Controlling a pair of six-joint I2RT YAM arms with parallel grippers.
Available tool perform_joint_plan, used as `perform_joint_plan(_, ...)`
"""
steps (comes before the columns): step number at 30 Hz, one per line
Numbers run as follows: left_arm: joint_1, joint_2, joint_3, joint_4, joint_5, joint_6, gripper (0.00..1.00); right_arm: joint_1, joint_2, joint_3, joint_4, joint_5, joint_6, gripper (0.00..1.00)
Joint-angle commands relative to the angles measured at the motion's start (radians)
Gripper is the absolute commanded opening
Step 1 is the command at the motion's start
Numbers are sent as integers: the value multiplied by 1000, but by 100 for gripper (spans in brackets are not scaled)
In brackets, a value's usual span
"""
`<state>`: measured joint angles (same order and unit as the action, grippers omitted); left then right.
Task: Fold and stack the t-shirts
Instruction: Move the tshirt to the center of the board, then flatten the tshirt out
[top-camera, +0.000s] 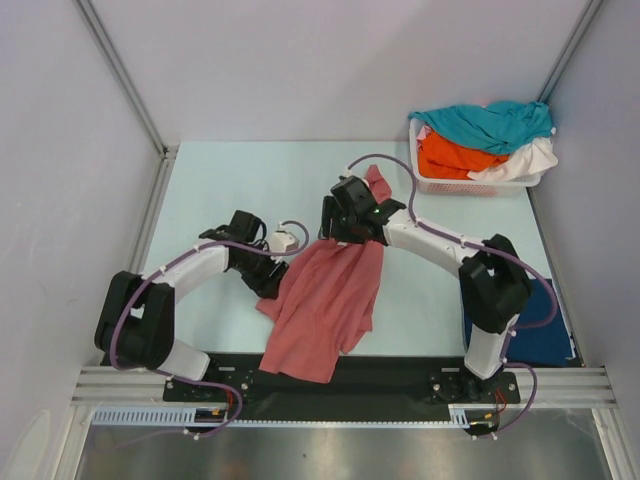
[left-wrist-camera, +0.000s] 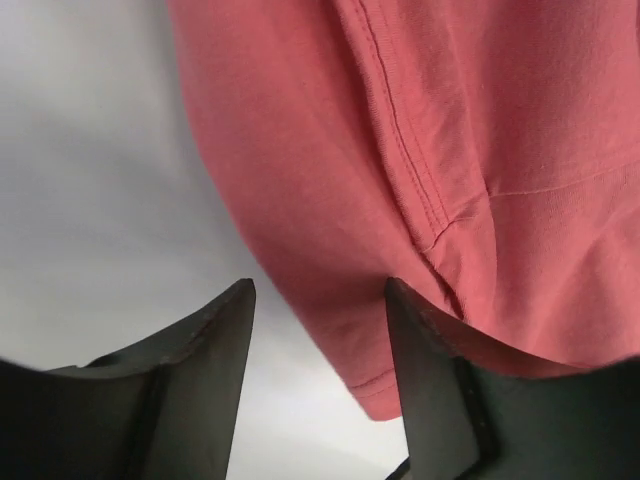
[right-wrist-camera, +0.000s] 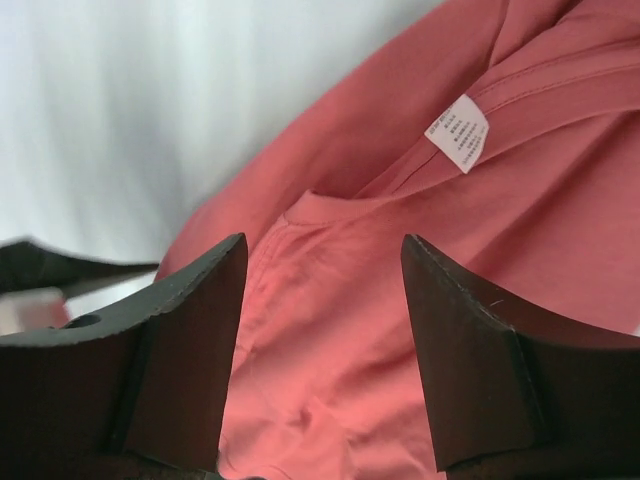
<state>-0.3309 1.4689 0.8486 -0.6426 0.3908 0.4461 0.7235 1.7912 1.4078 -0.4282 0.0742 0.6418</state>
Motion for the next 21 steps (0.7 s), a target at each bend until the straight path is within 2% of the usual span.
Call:
perform_joint_plan(1,-5,2,-6,26,34,32,53,22,71,40,2,15,127,68)
perform_joint_plan(3,-5,2,-10,26,61,36,47,24,94,46,0,33,134,69)
perform_joint_plan(9,-5,-4,6,11,100,32,18,27,207,132,-18,33,139,69)
perform_joint_plan(11,-3,-8,12,3,97,31,5,30,244,163,-41,48,136,68)
perform_joint_plan(13,-2,-12,18,-8,94,37,0,27,255,155,-26,49,139,64)
perform_joint_plan(16,26,-24,43,-23,91,60,0,11,277,148,-15,12,139,28)
perform_joint_plan(17,42,-28,68,-23,86,59,0,-1,274,148,-15,1,134,7)
perform_joint_plan(18,88,-39,84,-25,79,59,0,-7,266,148,-23,-7,122,0)
perform_joint_plan(20,151,-45,148,-31,69,54,0,-24,231,140,-26,-2,95,0)
perform_joint_plan(21,218,-47,176,-51,72,54,0,-29,179,131,-29,1,79,0)
